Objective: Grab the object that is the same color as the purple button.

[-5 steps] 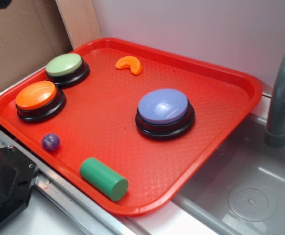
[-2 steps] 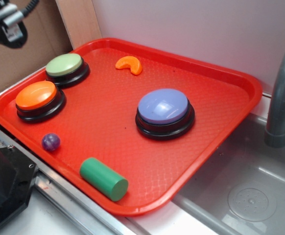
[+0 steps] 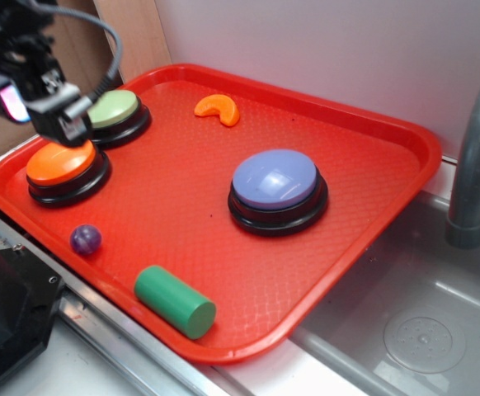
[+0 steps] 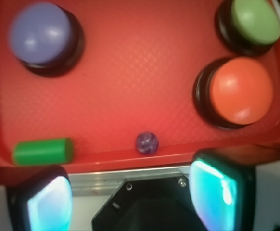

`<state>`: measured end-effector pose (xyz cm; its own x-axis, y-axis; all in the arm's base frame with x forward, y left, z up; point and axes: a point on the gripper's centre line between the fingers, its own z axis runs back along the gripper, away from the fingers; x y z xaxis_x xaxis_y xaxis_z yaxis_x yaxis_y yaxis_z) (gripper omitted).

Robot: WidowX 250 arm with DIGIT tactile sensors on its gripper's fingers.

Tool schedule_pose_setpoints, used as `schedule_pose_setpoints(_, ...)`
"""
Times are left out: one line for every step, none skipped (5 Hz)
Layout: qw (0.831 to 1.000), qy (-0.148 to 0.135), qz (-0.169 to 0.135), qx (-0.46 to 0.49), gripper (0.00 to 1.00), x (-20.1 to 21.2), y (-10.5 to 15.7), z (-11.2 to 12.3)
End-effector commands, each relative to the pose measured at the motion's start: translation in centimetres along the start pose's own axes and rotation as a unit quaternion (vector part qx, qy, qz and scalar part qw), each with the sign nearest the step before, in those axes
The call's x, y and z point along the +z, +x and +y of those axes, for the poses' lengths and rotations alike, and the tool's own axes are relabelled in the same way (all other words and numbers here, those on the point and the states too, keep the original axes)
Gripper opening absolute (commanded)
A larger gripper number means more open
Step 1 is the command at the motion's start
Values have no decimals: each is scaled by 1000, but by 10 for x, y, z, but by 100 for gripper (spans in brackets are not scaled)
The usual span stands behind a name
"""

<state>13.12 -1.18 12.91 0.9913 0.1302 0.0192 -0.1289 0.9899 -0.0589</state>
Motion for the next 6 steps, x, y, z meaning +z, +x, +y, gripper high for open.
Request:
schedule_pose_setpoints(999, 50, -9, 19, 100, -34, 2, 8)
schedule_pose_setpoints(998, 66, 0, 20, 100, -51, -2, 12)
schedule_pose_setpoints(997, 70, 12, 15, 100, -70, -5, 20)
schedule_pose_setpoints(996, 81, 25, 10, 100, -87, -6, 26)
schedule_pose_setpoints(996, 78, 29, 10, 100, -96, -8, 32)
schedule_pose_setpoints(996, 80, 26, 6, 100, -101, -7, 34)
